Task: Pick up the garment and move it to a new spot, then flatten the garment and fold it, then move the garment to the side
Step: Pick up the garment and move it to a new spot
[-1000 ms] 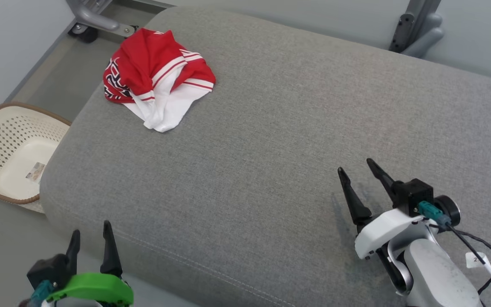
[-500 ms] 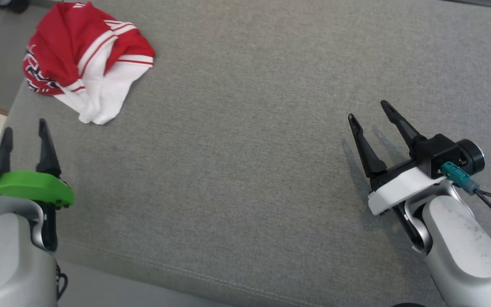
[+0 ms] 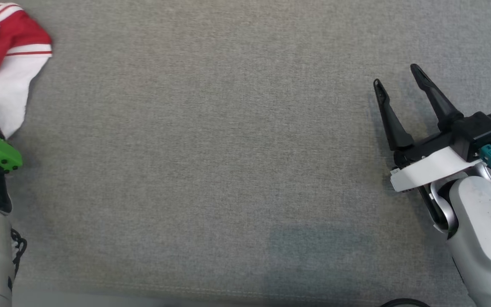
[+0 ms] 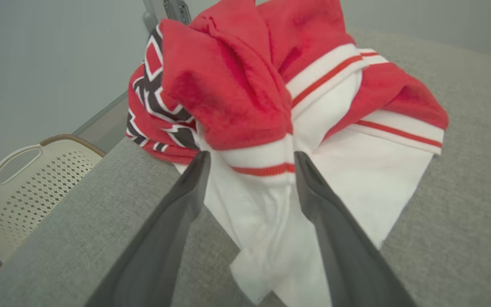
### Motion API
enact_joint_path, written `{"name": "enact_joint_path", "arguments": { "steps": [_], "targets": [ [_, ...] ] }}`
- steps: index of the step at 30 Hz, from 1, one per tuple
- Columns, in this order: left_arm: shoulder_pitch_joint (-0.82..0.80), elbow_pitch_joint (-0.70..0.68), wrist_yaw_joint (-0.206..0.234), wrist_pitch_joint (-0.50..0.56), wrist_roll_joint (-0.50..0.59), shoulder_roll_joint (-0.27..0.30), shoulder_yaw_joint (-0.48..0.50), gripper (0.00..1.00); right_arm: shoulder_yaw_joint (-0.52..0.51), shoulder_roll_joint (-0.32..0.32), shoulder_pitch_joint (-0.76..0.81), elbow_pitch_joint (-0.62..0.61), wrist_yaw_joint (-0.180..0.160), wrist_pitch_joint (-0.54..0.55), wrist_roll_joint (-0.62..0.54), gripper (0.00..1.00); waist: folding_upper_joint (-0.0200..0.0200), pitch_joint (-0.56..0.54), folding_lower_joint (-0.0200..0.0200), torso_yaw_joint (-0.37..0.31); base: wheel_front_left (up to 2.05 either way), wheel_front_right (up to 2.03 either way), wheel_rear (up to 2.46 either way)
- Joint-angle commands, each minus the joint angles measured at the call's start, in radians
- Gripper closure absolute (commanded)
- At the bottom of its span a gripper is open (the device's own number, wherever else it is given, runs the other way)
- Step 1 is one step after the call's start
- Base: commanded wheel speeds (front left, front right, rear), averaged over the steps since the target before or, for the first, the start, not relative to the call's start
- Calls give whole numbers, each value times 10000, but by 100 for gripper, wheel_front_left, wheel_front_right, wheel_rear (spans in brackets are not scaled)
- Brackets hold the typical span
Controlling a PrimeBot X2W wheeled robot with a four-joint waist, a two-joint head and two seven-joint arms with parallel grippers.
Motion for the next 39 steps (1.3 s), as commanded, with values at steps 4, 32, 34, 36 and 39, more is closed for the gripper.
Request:
{"name": "enact_joint_path", "arguments": {
  "steps": [4, 32, 34, 36, 39],
  "targets": [
    [-389, 79, 285, 3, -45, 129, 206, 100, -150, 67, -94, -120, -15, -27, 118, 0, -1, 669, -1, -810, 0, 0, 0],
    [462, -2847, -666, 52, -275, -2680, -4886, 100, 119, 1900, 493, 656, -15, -27, 697, 0, -1, -1467, -1, -3089, 0, 0, 0],
    [241, -2770, -667, 122, -774, -2700, -5709, 100, 113, 2026, 529, 667, -15, -27, 767, 0, -1, -1431, -1, -3575, 0, 0, 0],
    [29, -2810, -668, 179, -1484, -2701, -6410, 100, 88, 2097, 525, 686, -15, -27, 812, 0, -1, -1394, -1, -4045, 0, 0, 0],
    [-340, -2836, -669, 325, -2215, -2696, -7516, 100, 46, 2224, 608, 741, -15, -27, 861, 0, -1, -1396, -1, -4651, 0, 0, 0]
  ]
}}
